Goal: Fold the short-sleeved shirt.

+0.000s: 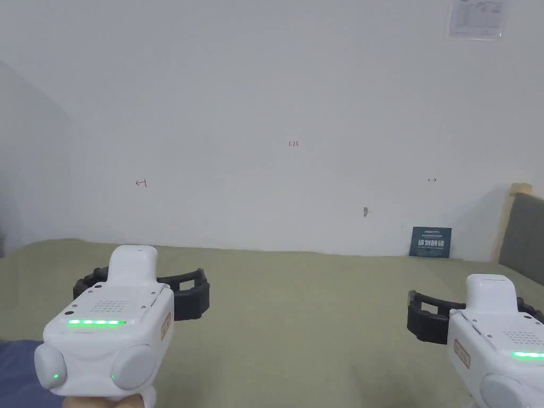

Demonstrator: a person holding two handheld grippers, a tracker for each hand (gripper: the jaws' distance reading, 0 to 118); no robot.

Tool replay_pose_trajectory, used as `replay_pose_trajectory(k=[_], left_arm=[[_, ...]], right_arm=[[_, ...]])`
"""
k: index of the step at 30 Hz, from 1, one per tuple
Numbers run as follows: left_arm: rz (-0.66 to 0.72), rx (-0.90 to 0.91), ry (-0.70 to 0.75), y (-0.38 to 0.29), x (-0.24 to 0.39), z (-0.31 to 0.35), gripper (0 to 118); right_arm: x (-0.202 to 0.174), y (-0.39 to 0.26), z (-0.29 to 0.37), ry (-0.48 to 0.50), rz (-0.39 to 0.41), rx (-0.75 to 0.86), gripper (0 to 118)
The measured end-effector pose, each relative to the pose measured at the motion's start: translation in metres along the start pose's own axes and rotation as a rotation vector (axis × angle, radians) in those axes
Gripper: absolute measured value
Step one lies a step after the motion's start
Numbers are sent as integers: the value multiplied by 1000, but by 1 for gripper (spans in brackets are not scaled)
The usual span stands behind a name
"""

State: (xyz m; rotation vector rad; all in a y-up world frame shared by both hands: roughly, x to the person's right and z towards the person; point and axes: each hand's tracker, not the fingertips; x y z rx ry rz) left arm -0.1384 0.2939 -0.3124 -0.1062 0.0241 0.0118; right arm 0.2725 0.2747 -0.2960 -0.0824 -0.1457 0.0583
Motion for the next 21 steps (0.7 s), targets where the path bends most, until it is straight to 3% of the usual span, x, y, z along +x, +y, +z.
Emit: replay_pose_trajectory(k=[21], left_arm=[[-25,25,18,4,3,5,118]], right_arm=[[2,4,5,14,-8,20,118]])
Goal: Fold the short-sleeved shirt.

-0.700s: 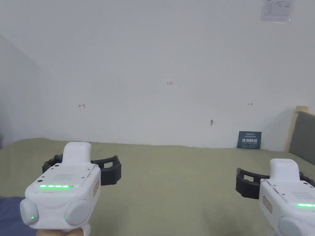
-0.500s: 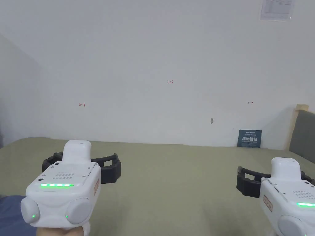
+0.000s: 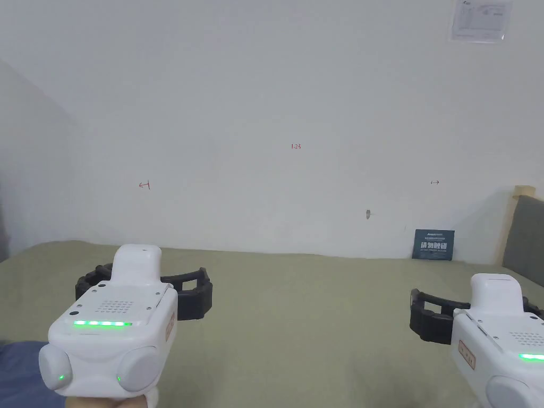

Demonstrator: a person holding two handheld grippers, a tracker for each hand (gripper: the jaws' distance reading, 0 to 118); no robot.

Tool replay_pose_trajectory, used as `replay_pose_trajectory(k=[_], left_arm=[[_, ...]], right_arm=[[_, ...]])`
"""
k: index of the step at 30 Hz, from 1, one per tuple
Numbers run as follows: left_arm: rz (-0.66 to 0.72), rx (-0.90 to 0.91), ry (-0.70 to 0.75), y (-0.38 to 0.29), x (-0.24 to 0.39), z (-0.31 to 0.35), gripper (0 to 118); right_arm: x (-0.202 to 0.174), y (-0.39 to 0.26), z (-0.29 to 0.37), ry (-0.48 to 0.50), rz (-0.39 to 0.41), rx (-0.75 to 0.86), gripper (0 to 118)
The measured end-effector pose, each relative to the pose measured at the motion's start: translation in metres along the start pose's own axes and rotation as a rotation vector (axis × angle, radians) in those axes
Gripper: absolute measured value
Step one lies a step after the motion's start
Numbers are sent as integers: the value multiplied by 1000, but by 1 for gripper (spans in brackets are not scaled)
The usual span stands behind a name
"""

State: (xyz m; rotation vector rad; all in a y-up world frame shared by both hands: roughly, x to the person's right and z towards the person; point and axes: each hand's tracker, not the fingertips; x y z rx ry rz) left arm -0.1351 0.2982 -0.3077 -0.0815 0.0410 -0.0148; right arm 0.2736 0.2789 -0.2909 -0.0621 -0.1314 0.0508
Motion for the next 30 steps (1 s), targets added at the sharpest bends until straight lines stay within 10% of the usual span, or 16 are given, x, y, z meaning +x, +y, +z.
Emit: replay_pose_trajectory(k=[30], left_arm=[[4,21,3,5,-1,5,118]], right_arm=[[-2,10,9,4,8,12,118]])
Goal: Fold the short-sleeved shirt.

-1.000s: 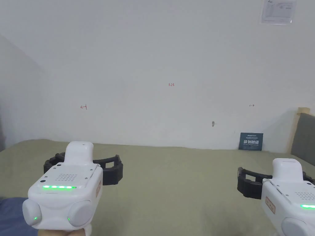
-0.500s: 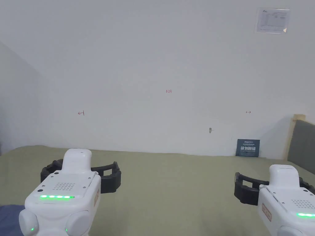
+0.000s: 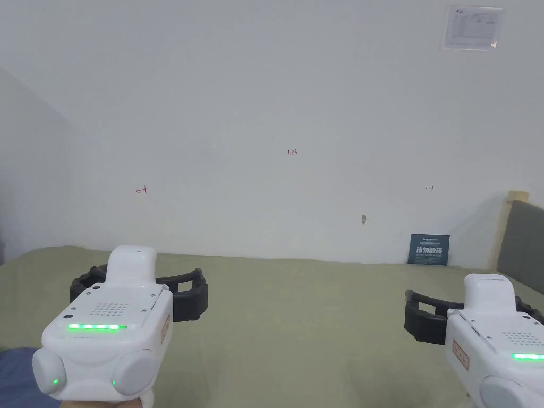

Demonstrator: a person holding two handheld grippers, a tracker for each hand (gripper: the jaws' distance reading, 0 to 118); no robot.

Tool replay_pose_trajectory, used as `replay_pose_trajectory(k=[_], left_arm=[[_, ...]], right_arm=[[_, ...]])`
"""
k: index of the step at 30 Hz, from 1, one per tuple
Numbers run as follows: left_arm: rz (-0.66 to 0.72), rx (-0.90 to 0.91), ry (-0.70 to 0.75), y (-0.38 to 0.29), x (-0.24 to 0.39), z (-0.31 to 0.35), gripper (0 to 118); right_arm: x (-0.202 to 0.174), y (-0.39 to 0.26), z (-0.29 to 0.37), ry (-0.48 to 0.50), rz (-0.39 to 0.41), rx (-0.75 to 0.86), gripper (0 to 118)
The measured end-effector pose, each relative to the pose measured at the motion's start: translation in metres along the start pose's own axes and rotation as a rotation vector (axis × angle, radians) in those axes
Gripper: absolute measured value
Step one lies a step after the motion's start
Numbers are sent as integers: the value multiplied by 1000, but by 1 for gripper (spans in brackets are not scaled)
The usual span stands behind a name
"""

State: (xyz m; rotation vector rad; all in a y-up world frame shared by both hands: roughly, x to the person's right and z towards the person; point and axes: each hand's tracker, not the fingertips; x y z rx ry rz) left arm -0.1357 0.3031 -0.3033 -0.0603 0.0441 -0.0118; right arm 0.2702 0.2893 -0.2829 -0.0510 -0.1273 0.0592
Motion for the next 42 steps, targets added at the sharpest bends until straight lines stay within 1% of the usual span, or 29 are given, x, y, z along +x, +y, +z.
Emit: replay_pose_trajectory(k=[6,12,16,29,34,36,42], left_arm=[[-12,-1,10,0,0,-2,118],[-10,5,-1,2,2,-4,118],[-31,17,-3,3,4,-1,118],[-10,9,0,4,1,-3,118],[-51,25,13,0,2,1,118],[-59,57,29,-2,4,7,118],[-18,45,10,-2,1,6,118]], right_arm=[[-1,0,-1,12,8,2,118],[-4,2,-3,12,-12,0,118],[-4,3,-4,11,5,2,118],[2,2,-4,5,-9,3,118],[4,1,-4,2,-6,9,118],[4,1,-1,22,-5,10,118],[2,-1,5,25,7,26,118]])
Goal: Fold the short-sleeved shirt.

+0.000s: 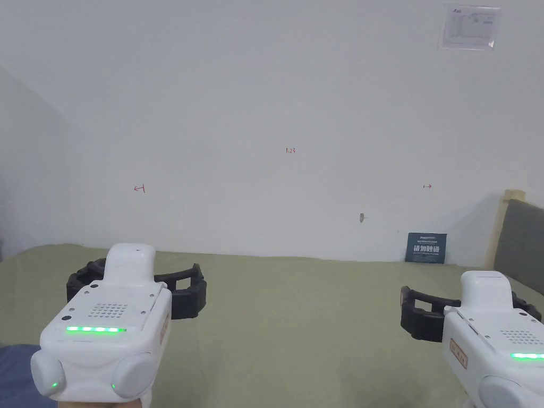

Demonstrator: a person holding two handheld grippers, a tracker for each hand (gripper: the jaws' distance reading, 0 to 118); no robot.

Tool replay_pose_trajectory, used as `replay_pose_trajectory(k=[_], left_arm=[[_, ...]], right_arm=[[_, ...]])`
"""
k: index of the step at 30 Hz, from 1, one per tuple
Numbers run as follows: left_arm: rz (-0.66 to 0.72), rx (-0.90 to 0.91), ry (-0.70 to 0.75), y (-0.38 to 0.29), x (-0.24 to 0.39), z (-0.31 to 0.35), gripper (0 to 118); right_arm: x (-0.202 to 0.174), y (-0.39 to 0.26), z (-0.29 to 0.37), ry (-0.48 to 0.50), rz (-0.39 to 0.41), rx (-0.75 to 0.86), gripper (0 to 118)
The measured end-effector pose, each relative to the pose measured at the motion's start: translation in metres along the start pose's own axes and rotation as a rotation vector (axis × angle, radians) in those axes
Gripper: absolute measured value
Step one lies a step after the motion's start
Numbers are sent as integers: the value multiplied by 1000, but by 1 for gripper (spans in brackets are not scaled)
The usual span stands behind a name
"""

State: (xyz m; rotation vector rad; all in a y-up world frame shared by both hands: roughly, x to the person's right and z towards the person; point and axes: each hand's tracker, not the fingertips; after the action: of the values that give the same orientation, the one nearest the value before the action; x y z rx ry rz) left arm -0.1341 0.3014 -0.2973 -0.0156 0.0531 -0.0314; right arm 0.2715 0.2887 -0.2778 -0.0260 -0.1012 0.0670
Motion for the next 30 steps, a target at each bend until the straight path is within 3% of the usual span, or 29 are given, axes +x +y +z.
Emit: replay_pose_trajectory(k=[30], left_arm=[[1,-24,-11,10,-6,-8,118]], right_arm=[[4,13,-5,-4,19,3,118]])
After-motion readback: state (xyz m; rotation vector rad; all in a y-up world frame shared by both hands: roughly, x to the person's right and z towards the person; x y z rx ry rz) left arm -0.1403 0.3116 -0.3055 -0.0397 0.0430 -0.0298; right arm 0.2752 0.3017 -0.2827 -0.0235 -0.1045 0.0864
